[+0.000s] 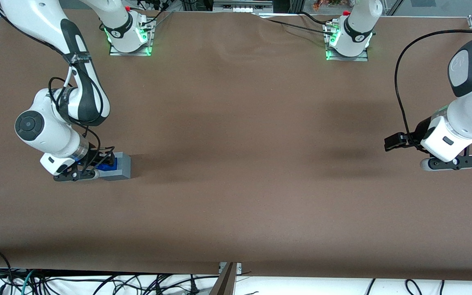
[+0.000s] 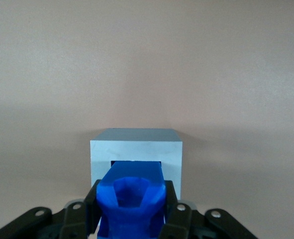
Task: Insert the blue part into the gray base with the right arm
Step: 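Open the right gripper to release the blue part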
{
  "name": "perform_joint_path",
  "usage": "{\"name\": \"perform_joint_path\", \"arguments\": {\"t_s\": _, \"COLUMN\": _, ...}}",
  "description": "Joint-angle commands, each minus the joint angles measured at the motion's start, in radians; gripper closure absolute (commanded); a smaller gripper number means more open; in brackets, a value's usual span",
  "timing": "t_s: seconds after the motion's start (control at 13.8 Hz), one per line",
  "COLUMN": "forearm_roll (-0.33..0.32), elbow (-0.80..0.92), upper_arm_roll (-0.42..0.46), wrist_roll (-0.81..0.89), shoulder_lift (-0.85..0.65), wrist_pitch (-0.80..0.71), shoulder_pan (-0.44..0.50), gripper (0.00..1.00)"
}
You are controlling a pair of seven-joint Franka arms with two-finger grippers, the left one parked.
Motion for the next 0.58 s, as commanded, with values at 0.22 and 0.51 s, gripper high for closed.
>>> {"name": "perform_joint_path", "arguments": {"t_s": 0.22, "forearm_roll": 0.015, "elbow": 0.018, "upper_arm_roll": 0.001, "wrist_roll": 0.019, "shoulder_lift": -0.036, "wrist_pitch": -0.004, "shoulder_pan": 0.000, "gripper": 0.01}}
{"name": "perform_joint_path", "arguments": {"t_s": 0.51, "forearm_roll": 0.011, "elbow": 0.137, "upper_arm_roll": -0.007, "wrist_roll": 0.033, "shoulder_lift": -0.137, "wrist_pitch": -0.282, "shoulder_pan": 0.000, "gripper": 0.01}}
